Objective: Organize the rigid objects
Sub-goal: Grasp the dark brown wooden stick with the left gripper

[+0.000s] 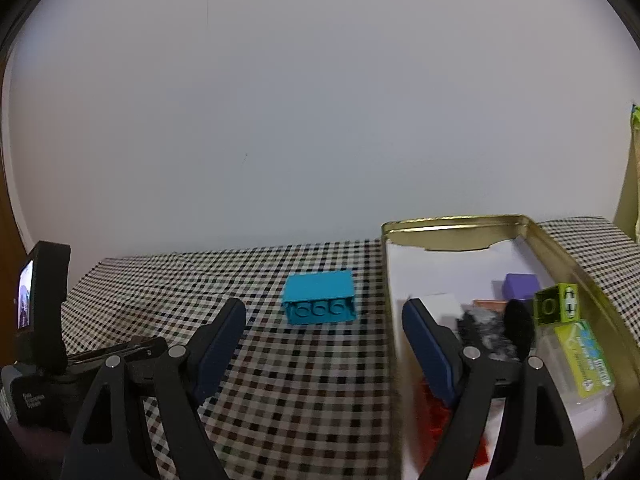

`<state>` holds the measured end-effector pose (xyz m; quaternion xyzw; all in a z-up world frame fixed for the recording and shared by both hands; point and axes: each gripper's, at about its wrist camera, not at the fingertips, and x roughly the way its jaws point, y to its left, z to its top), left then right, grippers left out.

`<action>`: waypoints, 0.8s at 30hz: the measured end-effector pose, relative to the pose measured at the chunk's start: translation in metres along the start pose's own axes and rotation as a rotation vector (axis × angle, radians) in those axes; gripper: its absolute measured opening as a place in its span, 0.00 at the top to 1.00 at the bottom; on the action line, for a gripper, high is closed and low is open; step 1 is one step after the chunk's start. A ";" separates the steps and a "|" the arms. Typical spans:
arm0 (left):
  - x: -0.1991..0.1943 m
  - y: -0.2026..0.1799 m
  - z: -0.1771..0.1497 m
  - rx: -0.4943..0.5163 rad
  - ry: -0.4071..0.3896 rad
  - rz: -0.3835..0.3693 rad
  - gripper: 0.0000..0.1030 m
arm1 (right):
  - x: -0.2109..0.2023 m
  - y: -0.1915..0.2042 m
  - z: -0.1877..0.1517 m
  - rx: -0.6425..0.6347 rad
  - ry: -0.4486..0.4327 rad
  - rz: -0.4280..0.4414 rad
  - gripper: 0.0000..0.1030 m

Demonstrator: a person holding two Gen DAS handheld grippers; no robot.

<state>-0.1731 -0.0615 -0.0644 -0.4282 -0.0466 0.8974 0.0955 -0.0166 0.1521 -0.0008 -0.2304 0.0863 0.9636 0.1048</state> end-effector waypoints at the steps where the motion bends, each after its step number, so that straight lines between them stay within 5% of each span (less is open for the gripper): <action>1: 0.000 0.002 -0.001 -0.002 0.000 -0.009 0.75 | 0.003 0.001 0.000 0.002 0.010 -0.002 0.20; 14: -0.018 0.006 -0.021 0.071 0.006 0.064 0.68 | 0.037 0.007 0.002 0.044 0.121 -0.007 0.20; 19: -0.019 0.007 -0.024 0.067 0.008 0.005 0.86 | 0.038 0.005 0.002 0.048 0.119 -0.011 0.20; 24: -0.020 0.006 -0.024 0.062 0.007 -0.007 0.87 | 0.038 0.000 0.002 0.068 0.112 -0.015 0.20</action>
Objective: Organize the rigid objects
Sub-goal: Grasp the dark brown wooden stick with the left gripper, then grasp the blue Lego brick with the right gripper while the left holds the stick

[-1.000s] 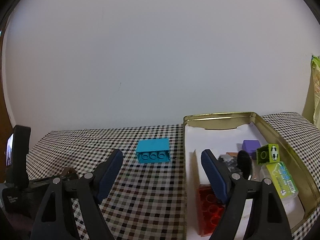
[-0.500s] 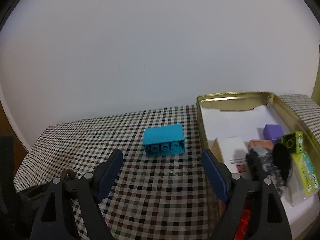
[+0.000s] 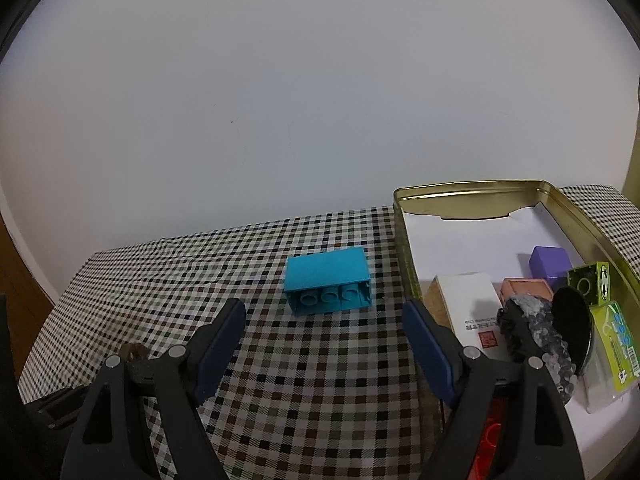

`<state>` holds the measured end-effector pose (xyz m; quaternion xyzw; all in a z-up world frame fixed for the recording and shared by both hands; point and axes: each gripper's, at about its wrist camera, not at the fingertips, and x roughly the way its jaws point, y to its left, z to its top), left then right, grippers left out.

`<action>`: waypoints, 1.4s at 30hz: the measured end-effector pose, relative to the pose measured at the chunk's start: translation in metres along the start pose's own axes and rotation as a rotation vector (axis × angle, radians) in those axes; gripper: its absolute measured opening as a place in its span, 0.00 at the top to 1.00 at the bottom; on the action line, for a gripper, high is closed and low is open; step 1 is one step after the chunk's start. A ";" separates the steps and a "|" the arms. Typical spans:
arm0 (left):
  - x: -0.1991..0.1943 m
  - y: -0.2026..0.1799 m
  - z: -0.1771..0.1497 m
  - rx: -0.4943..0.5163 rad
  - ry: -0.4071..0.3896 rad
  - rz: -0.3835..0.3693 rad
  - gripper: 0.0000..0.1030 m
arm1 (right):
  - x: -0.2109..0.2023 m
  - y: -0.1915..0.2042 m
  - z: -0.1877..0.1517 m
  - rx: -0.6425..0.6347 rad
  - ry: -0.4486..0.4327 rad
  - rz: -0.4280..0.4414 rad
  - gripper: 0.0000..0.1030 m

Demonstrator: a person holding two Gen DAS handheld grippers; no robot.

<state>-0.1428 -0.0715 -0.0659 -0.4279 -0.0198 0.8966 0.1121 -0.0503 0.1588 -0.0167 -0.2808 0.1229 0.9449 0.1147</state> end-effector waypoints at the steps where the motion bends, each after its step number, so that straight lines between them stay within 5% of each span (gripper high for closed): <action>1: 0.000 0.002 0.001 0.001 -0.001 -0.009 0.87 | -0.001 0.001 0.000 0.001 -0.001 0.000 0.20; 26: 0.040 -0.024 0.049 0.055 0.012 -0.050 0.87 | 0.048 0.027 0.012 -0.053 0.096 -0.058 0.20; 36: 0.034 -0.025 0.043 0.053 0.013 -0.050 0.87 | 0.093 0.044 0.020 -0.128 0.197 -0.268 0.18; 42: 0.033 -0.029 0.043 0.054 0.013 -0.046 0.87 | 0.098 0.040 0.024 -0.113 0.188 -0.316 0.19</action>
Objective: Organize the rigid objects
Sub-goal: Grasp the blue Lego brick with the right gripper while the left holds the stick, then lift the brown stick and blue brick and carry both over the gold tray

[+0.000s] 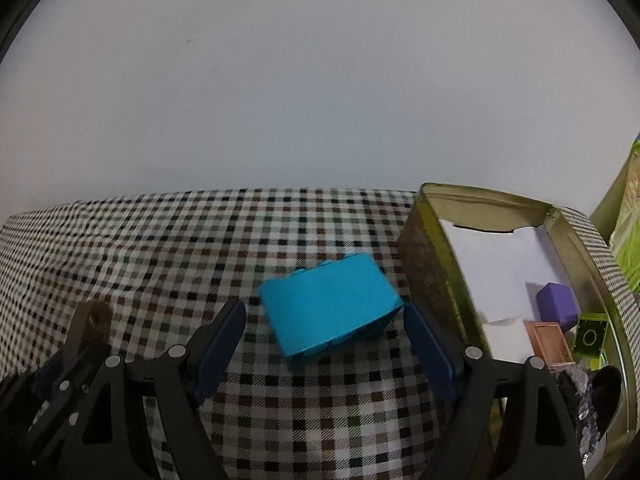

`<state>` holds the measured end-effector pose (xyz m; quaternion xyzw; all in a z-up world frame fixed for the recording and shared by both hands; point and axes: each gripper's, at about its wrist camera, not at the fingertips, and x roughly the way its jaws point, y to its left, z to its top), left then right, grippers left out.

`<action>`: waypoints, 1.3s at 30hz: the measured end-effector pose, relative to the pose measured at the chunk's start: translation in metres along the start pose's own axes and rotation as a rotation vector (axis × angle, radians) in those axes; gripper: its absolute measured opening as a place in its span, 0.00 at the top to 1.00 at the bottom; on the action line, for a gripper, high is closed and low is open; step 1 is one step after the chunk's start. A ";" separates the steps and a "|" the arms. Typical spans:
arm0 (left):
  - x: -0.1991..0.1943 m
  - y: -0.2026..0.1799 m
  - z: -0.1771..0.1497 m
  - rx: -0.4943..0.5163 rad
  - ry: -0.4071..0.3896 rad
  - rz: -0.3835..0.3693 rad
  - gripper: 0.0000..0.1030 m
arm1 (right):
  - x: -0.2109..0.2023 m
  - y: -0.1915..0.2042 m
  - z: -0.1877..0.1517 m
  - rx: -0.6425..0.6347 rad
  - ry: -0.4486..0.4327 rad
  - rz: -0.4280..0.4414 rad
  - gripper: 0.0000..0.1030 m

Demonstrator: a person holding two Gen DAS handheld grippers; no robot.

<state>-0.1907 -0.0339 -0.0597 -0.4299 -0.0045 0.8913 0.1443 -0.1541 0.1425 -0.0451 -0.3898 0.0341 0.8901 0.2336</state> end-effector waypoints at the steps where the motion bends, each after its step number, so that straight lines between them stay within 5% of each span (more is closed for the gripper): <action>1: -0.001 -0.001 -0.001 0.003 0.000 0.003 0.87 | 0.002 0.000 0.001 -0.002 0.002 -0.010 0.19; 6: 0.000 0.002 0.003 -0.006 0.001 -0.001 0.87 | 0.017 0.015 0.005 -0.093 0.055 -0.036 0.19; 18: -0.007 0.016 0.000 -0.067 -0.009 -0.033 0.87 | 0.012 0.011 0.006 -0.111 0.024 0.018 0.24; 29: -0.029 0.022 -0.010 -0.054 -0.042 0.016 0.87 | -0.032 -0.011 -0.011 -0.001 -0.119 0.131 0.24; 39: -0.067 0.002 -0.030 0.040 -0.155 0.132 0.87 | -0.077 -0.022 -0.033 0.008 -0.274 0.153 0.24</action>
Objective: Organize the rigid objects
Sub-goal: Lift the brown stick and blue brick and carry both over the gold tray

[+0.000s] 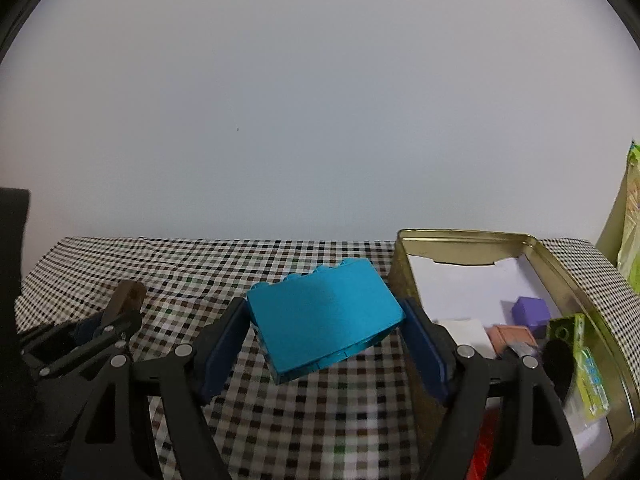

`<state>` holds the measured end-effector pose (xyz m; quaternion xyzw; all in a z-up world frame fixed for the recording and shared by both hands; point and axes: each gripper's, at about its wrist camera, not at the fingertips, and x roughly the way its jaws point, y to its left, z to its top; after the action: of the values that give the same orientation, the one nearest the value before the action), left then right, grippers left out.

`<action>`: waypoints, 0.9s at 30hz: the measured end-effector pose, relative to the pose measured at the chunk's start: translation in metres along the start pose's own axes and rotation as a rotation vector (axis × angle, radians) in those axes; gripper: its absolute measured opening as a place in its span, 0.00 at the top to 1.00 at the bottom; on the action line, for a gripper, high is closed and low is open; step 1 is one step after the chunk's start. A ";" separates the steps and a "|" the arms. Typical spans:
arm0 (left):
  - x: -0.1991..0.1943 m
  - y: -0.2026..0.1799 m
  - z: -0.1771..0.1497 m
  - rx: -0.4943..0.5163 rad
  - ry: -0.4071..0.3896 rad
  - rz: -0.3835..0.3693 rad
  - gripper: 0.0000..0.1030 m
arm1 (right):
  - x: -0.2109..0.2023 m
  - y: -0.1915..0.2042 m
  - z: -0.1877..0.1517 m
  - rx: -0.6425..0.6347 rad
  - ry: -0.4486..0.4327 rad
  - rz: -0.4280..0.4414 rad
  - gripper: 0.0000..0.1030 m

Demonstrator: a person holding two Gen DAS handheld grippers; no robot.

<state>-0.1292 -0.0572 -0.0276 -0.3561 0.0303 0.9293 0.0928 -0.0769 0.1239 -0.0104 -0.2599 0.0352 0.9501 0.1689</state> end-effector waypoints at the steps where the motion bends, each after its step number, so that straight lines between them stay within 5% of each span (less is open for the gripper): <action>1: -0.002 0.000 -0.001 0.003 -0.004 0.004 0.87 | -0.008 -0.011 -0.002 0.008 -0.001 0.004 0.24; 27: -0.045 -0.033 -0.033 -0.039 -0.088 0.016 0.87 | -0.057 -0.051 -0.039 0.020 -0.019 0.088 0.24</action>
<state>-0.0680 -0.0353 -0.0216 -0.3166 0.0109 0.9452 0.0794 0.0052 0.1482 -0.0141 -0.2475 0.0548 0.9586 0.1297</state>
